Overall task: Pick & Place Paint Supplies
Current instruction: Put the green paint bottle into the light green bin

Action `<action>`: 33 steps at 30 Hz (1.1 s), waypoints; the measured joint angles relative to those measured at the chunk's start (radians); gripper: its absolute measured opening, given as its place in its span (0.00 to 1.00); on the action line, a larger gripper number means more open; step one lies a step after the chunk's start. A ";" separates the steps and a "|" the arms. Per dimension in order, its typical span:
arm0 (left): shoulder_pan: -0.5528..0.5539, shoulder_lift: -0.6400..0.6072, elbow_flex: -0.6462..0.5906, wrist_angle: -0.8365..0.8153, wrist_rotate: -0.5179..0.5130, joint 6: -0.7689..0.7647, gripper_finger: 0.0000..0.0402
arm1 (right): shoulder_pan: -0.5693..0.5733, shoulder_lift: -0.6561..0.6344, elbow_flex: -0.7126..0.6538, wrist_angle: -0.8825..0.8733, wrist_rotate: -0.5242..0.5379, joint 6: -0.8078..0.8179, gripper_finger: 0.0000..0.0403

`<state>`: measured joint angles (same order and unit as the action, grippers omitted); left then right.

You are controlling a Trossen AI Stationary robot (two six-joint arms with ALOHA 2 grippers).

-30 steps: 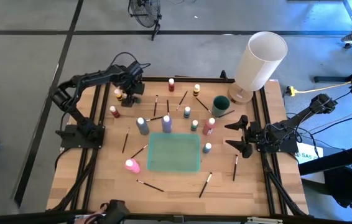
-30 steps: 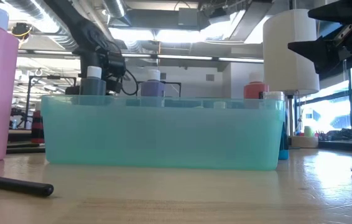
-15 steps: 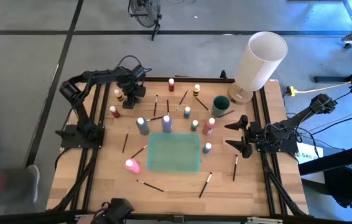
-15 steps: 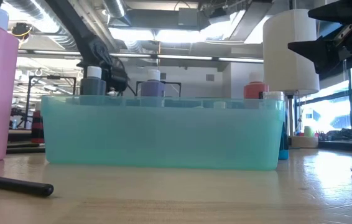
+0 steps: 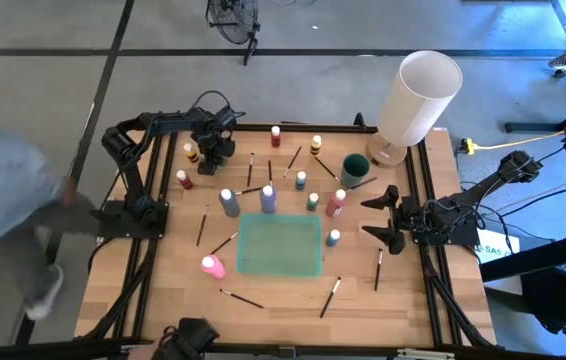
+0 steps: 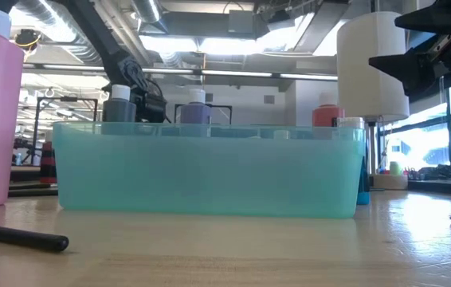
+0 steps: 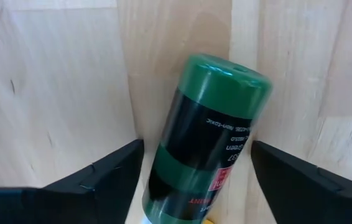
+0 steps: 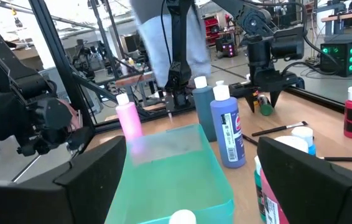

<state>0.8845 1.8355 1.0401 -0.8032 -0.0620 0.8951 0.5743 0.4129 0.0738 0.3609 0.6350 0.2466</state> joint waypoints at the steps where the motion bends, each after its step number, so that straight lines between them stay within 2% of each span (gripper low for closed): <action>1: 0.000 0.000 0.000 0.002 0.000 0.000 0.68 | 0.000 0.000 0.000 0.000 0.000 0.000 0.91; 8: 0.000 0.001 -0.001 0.013 -0.007 0.005 0.43 | 0.000 0.000 0.000 0.001 0.000 0.000 0.91; 13: -0.027 0.002 0.011 0.008 -0.074 0.005 0.29 | 0.000 0.000 0.000 0.001 0.000 0.000 0.91; 23: -0.079 -0.062 0.031 0.049 -0.240 -0.021 0.28 | 0.000 0.000 0.000 0.002 0.000 0.000 0.91; 29: -0.098 -0.109 0.031 0.039 -0.279 -0.048 0.28 | 0.000 0.000 0.000 0.001 0.000 0.000 0.91; 33: -0.115 -0.165 0.031 0.031 -0.342 -0.071 0.28 | 0.000 0.000 0.000 -0.004 -0.001 0.000 0.91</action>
<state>0.7692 1.6706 1.0710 -0.7721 -0.4039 0.8240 0.5743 0.4129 0.0738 0.3565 0.6342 0.2466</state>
